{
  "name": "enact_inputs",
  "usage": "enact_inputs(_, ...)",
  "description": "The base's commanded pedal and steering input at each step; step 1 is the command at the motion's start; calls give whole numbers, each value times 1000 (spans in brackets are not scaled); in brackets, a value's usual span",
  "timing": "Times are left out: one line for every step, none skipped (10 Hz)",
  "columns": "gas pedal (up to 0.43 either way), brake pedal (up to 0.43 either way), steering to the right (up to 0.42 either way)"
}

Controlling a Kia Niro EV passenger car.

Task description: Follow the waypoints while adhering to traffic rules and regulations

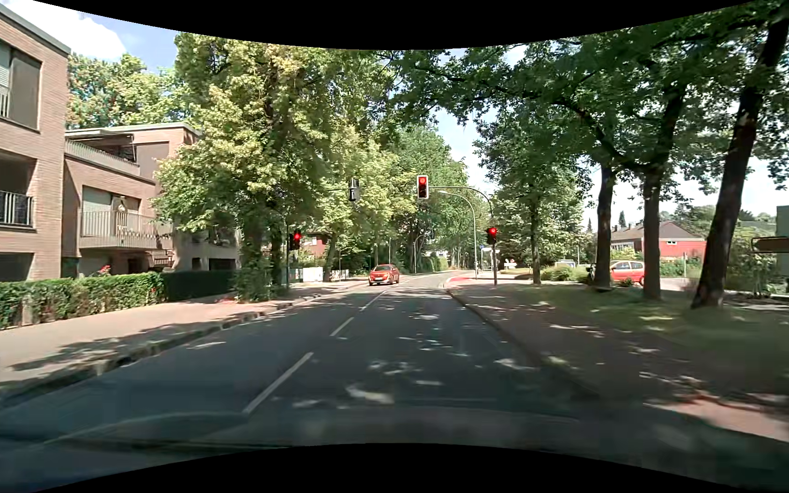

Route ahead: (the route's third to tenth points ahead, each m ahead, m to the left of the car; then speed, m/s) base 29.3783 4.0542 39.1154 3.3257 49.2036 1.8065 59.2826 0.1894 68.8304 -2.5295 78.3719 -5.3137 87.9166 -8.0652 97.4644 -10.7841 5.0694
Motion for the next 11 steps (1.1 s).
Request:
enact_inputs(28,18,-3)
enact_inputs(28,18,-3)
enact_inputs(20,18,-3)
enact_inputs(0,18,-3)
enact_inputs(0,18,-3)
enact_inputs(0,18,-2)
enact_inputs(0,18,-3)
enact_inputs(0,18,-3)
enact_inputs(0,18,-3)
enact_inputs(0,18,-5)
enact_inputs(0,18,-6)
